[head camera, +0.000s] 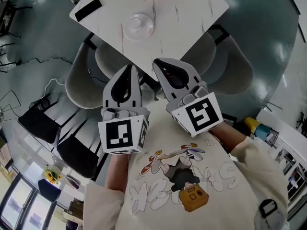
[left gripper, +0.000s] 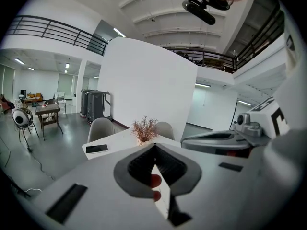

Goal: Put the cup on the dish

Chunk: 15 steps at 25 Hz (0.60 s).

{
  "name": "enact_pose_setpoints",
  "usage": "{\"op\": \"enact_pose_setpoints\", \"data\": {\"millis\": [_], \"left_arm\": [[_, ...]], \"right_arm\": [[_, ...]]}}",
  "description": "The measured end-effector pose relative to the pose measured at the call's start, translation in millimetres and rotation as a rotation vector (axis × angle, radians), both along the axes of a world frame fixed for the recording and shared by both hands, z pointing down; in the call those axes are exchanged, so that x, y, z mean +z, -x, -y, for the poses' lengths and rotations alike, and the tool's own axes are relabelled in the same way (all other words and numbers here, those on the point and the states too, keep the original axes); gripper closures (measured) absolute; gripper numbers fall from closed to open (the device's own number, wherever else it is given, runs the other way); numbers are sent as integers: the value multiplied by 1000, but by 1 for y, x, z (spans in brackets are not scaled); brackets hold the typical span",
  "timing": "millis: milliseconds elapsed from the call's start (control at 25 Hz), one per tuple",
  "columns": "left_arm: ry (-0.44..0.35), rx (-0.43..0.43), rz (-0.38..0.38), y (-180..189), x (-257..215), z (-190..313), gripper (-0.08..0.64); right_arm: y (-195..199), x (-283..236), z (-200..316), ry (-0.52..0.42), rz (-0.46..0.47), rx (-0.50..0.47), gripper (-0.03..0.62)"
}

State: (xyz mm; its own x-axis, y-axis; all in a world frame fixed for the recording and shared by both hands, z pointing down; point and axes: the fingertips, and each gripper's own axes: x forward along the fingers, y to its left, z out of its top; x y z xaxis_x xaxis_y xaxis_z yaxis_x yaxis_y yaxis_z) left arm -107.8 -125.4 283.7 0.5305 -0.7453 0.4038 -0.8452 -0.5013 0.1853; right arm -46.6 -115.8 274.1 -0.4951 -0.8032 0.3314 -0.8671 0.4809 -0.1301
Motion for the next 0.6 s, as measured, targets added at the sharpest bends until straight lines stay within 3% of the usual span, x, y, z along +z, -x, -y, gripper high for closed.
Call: {"op": "enact_pose_setpoints", "data": {"millis": [280,600], "left_arm": [[1,56,-20,-7,-10,-11,554],[-16,81,-17,-12,-21,-16,554]], "right_arm": [[-2,-10,-13,2,9,68,588],[5,-21,-9,-26,23,58,588]]}}
